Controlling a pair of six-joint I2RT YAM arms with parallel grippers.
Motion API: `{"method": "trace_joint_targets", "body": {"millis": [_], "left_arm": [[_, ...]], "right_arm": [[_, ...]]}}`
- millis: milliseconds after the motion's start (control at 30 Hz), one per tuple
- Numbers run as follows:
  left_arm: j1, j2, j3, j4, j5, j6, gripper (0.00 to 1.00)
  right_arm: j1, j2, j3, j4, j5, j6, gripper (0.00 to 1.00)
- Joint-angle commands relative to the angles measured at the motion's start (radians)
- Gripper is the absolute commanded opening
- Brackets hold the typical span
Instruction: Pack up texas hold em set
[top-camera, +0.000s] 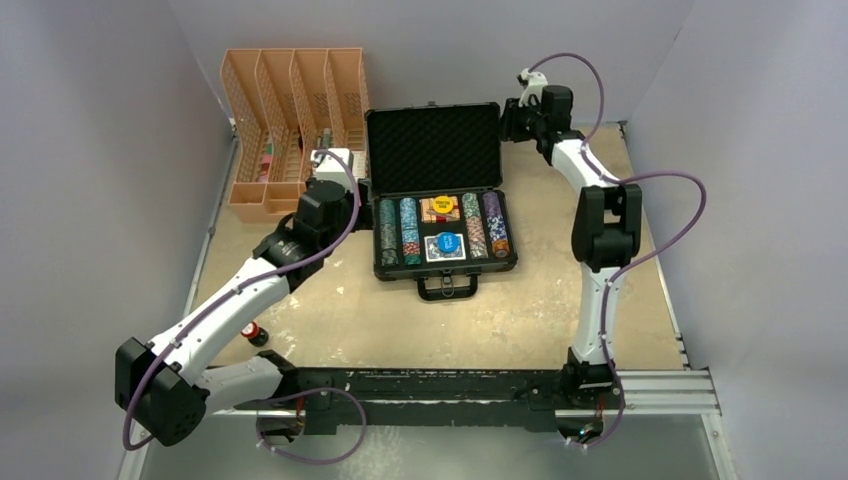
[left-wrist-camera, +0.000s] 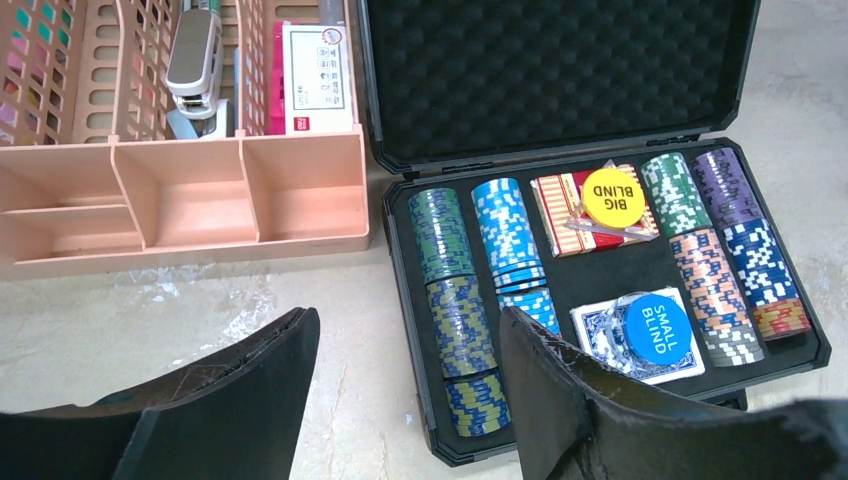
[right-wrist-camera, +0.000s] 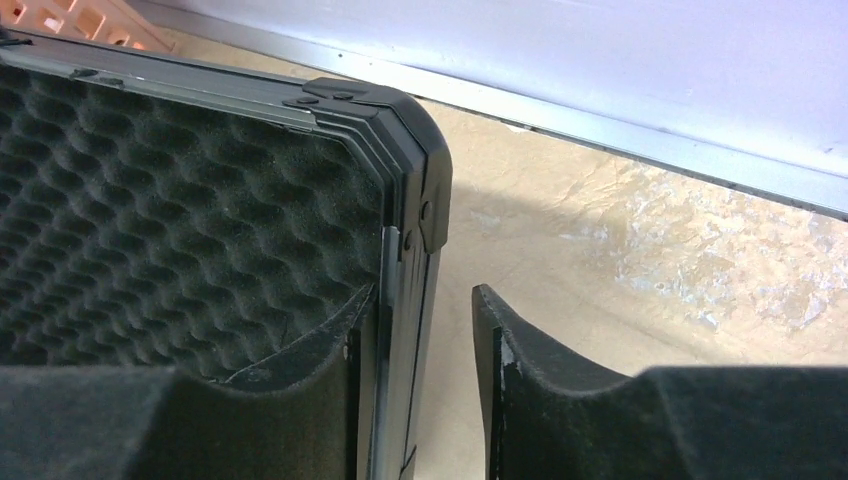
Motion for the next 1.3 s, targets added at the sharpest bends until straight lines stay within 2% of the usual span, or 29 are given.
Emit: {"method": "trace_joint_targets", "body": {"millis": [0, 100, 200, 300, 367, 433, 567, 700, 833, 1000, 1133, 1267], "left_arm": [[0.006, 0.006, 0.012, 0.042, 0.004, 0.018, 0.66], [0.006, 0.015, 0.013, 0.032, 0.001, 0.023, 0.66], [0.006, 0.032, 0.021, 0.018, -0.004, 0.024, 0.66], [0.006, 0.046, 0.030, 0.006, -0.012, 0.013, 0.65], [0.006, 0.048, 0.036, 0.003, -0.026, 0.003, 0.65], [0.006, 0.042, 0.034, 0.009, -0.046, -0.007, 0.65], [0.006, 0.029, 0.052, 0.023, -0.078, -0.046, 0.65], [0.006, 0.050, 0.156, -0.020, -0.070, -0.075, 0.65], [0.006, 0.083, 0.275, -0.048, -0.097, -0.114, 0.65], [0.006, 0.099, 0.354, 0.011, -0.063, -0.162, 0.64], [0.006, 0.108, 0.359, 0.033, -0.026, -0.174, 0.64], [0.007, 0.113, 0.361, 0.010, 0.042, -0.162, 0.64]], "right_arm": [[0.009, -0.077, 0.003, 0.024, 0.185, -0.008, 0.37], [0.013, -0.046, 0.051, -0.035, 0.253, -0.009, 0.28], [0.023, -0.033, 0.069, -0.050, 0.268, -0.019, 0.24], [0.036, -0.024, 0.093, -0.078, 0.303, -0.029, 0.11], [0.049, -0.054, 0.055, -0.055, 0.330, -0.049, 0.03], [0.061, -0.112, -0.015, -0.007, 0.357, -0.062, 0.00], [0.080, -0.294, -0.231, 0.168, 0.388, -0.092, 0.00], [0.103, -0.443, -0.452, 0.345, 0.439, -0.124, 0.00], [0.123, -0.541, -0.597, 0.407, 0.473, -0.122, 0.00], [0.165, -0.707, -0.786, 0.454, 0.529, -0.056, 0.01], [0.172, -0.850, -0.859, 0.300, 0.545, 0.090, 0.16], [0.177, -0.976, -0.944, 0.192, 0.541, 0.183, 0.35]]}}
